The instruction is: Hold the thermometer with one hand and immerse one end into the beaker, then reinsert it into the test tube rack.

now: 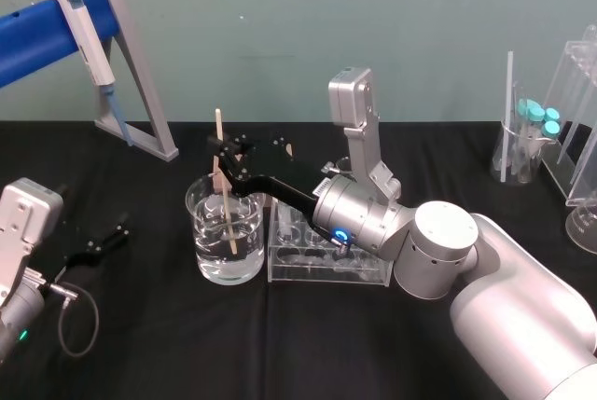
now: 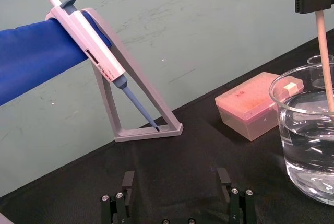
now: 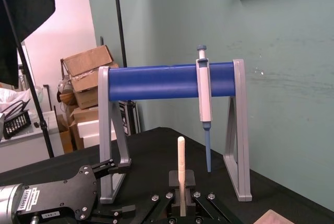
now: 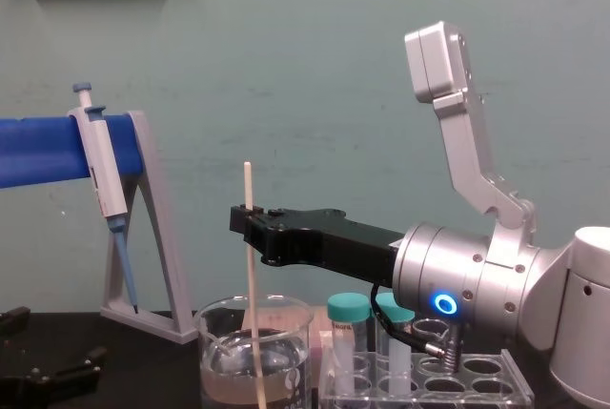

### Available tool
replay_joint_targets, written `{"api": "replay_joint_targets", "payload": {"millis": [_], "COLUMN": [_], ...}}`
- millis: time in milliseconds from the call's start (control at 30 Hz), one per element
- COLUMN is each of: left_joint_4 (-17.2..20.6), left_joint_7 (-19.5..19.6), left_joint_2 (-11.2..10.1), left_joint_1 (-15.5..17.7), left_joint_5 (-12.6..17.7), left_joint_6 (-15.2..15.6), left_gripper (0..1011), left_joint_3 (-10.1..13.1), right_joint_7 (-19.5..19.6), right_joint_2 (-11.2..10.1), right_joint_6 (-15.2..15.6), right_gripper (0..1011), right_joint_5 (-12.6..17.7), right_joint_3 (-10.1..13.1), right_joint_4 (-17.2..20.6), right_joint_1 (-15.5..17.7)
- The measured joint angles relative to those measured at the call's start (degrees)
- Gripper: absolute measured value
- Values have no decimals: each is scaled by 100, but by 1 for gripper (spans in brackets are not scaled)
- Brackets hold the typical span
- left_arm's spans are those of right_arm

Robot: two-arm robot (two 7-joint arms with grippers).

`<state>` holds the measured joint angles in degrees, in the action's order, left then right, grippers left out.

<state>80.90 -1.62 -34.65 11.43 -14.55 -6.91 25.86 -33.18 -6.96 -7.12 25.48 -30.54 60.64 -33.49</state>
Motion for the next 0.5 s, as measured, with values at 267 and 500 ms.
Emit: {"api": "replay_joint_targets", "payload": {"millis": [267,500], "left_joint_4": [0,0], "left_joint_7": [0,0], "left_joint_2": [0,0], "left_joint_1": [0,0], "left_joint_5": [0,0], "left_joint_6": [0,0], "left_gripper": [1004,1004], "left_joint_3": [0,0], "right_joint_7": [0,0], "right_joint_2": [0,0], "right_joint_6": [0,0], "right_gripper": [55,55], "right_joint_5": [0,0], "right_joint_3": [0,0], "right_joint_4": [0,0], "right_joint_1": [0,0]}}
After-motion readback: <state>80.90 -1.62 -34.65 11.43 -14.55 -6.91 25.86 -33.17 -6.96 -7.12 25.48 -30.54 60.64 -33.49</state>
